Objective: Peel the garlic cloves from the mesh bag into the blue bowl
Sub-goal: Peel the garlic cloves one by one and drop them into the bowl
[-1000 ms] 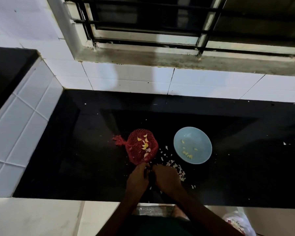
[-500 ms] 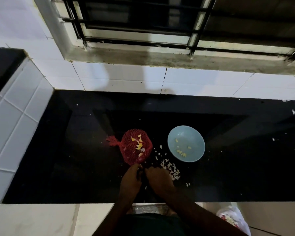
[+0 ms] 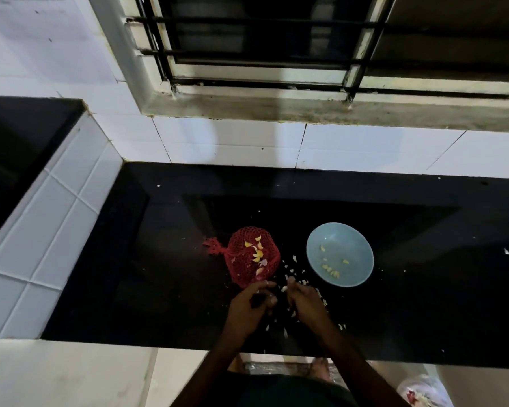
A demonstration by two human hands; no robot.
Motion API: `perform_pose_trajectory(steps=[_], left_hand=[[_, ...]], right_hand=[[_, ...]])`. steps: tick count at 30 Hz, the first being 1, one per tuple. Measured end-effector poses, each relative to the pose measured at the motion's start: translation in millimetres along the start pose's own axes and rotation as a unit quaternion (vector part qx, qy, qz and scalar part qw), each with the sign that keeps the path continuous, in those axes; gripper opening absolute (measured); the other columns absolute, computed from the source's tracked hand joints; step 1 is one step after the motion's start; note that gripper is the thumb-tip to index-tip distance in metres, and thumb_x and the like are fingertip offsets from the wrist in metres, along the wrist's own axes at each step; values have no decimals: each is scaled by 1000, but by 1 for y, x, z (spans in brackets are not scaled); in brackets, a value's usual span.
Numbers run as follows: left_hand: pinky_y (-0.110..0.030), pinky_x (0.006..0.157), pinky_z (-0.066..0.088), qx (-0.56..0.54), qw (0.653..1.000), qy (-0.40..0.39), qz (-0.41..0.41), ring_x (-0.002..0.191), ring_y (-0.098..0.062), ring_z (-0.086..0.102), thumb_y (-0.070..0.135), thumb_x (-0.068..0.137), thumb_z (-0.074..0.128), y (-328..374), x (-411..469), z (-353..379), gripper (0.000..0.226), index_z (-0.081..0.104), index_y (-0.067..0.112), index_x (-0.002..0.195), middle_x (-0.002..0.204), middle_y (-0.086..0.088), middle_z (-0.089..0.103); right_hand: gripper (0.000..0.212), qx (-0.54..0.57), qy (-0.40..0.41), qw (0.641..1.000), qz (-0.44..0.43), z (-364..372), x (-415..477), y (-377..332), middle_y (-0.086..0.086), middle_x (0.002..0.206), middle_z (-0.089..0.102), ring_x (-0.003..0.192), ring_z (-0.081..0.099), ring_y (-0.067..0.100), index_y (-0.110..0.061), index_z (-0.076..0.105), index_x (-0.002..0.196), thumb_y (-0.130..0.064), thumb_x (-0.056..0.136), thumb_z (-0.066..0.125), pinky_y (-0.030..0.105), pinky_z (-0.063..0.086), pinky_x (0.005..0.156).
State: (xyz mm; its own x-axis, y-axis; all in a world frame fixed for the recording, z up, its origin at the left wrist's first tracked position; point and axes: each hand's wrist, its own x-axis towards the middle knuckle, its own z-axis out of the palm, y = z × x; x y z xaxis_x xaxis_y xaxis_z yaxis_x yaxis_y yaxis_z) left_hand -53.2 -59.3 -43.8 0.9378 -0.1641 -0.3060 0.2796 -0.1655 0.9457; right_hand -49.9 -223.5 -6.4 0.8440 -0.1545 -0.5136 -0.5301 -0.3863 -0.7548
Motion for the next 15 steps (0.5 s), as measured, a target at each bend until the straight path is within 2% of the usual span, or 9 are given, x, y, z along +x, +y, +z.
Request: perform_pose_trajectory(steps=[1,3,6,9,11,13,15], left_hand=[[-30,81,59,-27,1000,-5,9,94,-14,73,5,90,74,6,1,3,31,74,21,116,103,2,77],[-34,86,60,-56,998,-11,31,100,-19,73,6,89,75,21,1,12,28,76,16,115,107,-2,77],[-37,89,59,-70,995,20,63,101,-23,74,6,88,76,42,0,25,19,80,14,105,106,-5,77],[-40,88,59,-94,992,48,71,98,-27,74,4,87,76,54,-1,34,14,80,10,99,101,-9,77],[-32,86,59,-77,992,62,77,95,-22,74,4,88,75,58,1,39,12,79,8,99,99,-9,77],[-27,80,58,-79,992,63,71,87,-18,73,9,89,74,66,1,43,11,79,7,98,94,-8,77],[-28,76,57,-95,993,40,62,78,-16,71,21,88,72,78,-1,48,13,80,14,94,85,-5,77]], right_hand=[[54,95,-7,995,22,-2,-7,-5,-8,43,47,39,44,1,-18,51,59,-51,101,39,28,38,50],[45,217,-37,974,51,-8,-19,-14,-9,40,49,34,43,-2,-13,61,71,-33,107,41,17,33,39],[36,272,-54,960,40,-13,-28,-12,-7,48,55,36,47,3,-14,67,89,-33,107,43,16,31,36],[53,258,-75,963,-26,-18,-24,-6,0,55,47,40,42,9,-16,72,95,-61,97,43,22,30,38],[67,231,-67,966,-98,-27,-23,-6,-3,63,56,51,53,8,-18,74,95,-79,86,47,23,39,48],[51,197,-24,963,-181,-41,-24,-6,-7,73,63,65,59,3,-26,69,89,-75,86,53,21,45,60],[34,157,24,956,-248,-55,-30,-8,-3,81,61,74,61,10,-23,61,93,-57,92,61,30,49,64]])
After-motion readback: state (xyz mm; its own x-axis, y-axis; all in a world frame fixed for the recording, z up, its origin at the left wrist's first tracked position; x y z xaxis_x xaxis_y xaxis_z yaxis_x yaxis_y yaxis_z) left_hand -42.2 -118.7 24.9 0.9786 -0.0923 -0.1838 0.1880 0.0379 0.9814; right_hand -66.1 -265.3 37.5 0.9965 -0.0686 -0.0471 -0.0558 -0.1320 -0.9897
